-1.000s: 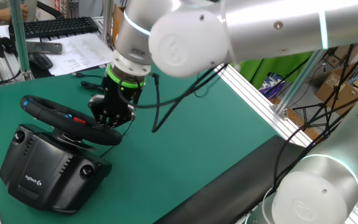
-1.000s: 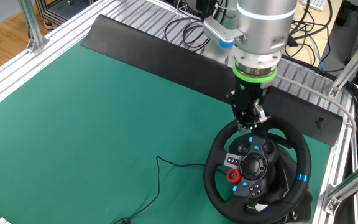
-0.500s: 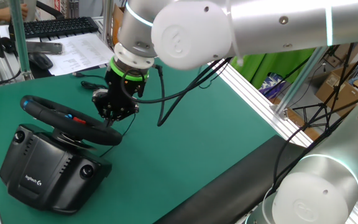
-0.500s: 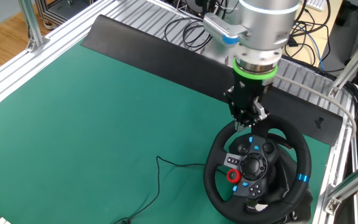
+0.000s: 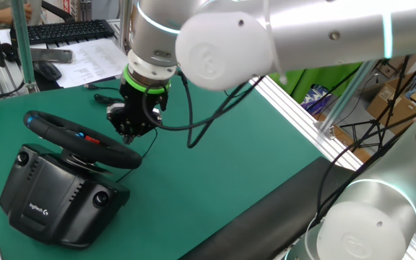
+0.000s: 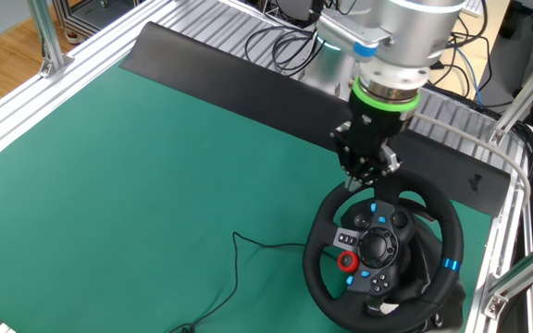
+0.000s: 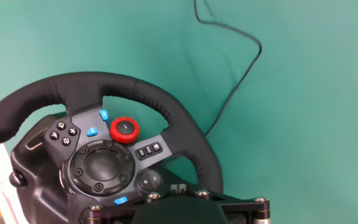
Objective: Rotate the steering wheel 90 degrees clockwise
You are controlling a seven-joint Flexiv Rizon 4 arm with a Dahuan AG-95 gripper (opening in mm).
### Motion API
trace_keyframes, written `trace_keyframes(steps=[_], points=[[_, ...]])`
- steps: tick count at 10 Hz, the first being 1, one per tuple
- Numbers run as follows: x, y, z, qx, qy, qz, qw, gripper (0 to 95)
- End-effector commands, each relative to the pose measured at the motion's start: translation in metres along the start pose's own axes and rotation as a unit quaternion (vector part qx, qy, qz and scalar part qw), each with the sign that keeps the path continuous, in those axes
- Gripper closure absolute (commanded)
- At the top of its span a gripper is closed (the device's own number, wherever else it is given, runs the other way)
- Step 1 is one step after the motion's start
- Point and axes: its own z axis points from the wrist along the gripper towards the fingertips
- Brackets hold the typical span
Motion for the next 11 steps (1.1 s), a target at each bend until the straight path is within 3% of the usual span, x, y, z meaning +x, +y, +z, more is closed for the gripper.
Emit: trace_keyframes(steps=[1, 5, 9, 11], points=[[-0.004, -0.011, 0.004, 0.001, -0.001, -0.022, 0.9998, 95.0], [-0.009, -0.019, 0.013, 0.007, -0.012, -0.034, 0.9993, 95.0], [-0.024, -0.045, 0.019, 0.0, -0.007, -0.066, 0.9978, 95.0], [-0.025, -0.046, 0.021, 0.001, -0.007, -0.068, 0.9977, 95.0]])
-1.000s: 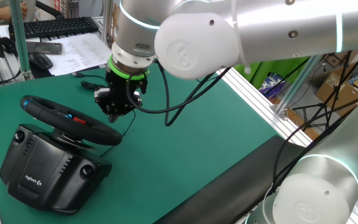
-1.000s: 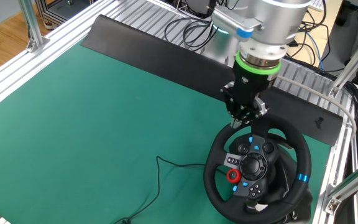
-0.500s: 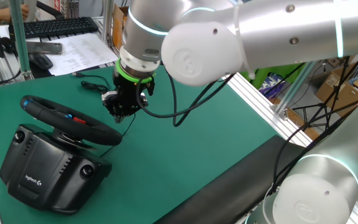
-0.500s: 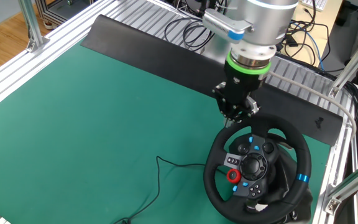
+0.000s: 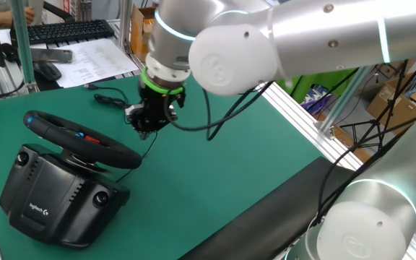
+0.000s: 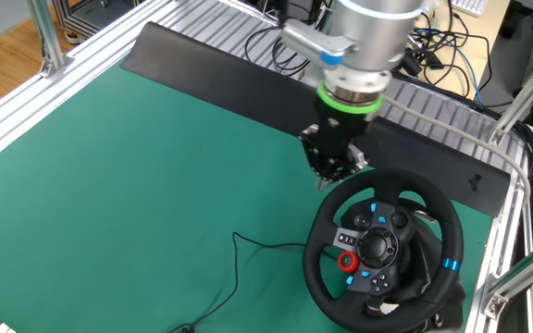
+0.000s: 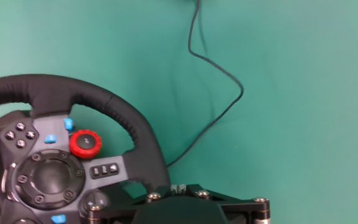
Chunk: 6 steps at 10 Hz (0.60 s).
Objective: Rotate the steering wheel 90 degrees clockwise
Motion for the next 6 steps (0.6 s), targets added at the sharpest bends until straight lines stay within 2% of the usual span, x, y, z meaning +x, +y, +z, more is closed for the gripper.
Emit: trace_keyframes(steps=[1, 6], points=[[-0.0014, 0.001, 0.002, 0.0, 0.0, 0.003, 1.0, 95.0], [-0.0021, 0.0018, 0.0057, 0.0, -0.003, 0.02, 0.9998, 95.0]])
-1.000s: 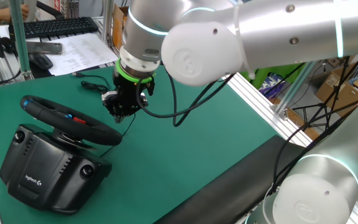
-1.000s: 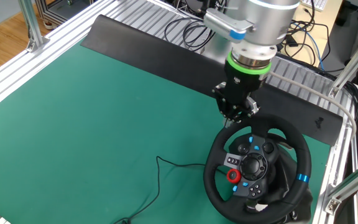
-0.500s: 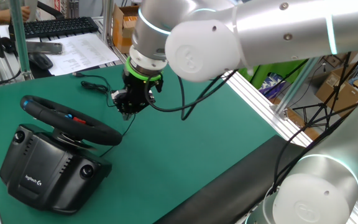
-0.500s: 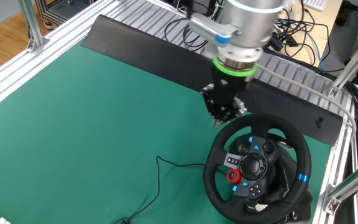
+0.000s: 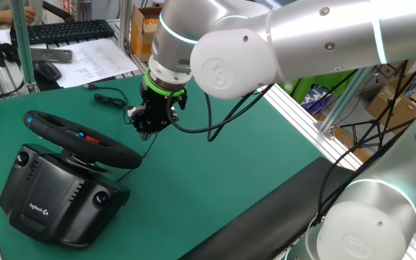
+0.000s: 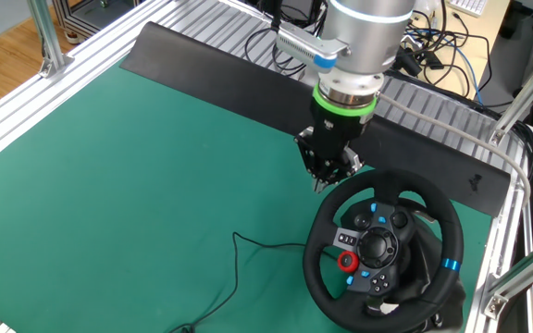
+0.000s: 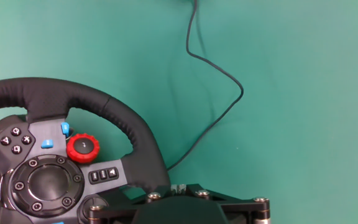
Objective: Rotate the steering wheel 90 degrees clockwise
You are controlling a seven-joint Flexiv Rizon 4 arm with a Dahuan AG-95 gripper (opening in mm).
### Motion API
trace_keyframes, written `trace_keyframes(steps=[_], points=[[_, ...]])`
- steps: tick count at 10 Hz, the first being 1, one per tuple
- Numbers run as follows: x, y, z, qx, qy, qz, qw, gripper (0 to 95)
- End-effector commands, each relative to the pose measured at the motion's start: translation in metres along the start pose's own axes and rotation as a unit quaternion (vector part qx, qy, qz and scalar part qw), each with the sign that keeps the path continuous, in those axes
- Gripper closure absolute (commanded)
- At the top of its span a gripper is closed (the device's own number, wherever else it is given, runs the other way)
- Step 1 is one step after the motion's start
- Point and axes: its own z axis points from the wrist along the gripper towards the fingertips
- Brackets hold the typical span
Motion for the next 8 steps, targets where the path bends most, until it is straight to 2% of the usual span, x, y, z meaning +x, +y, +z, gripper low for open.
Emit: trace_keyframes(steps=[1, 8], points=[[0.0008, -0.0005, -0.0009, 0.0, 0.0, 0.003, 1.0, 95.0], [0.001, -0.0003, -0.0006, -0.003, 0.001, 0.02, 0.9998, 95.0]])
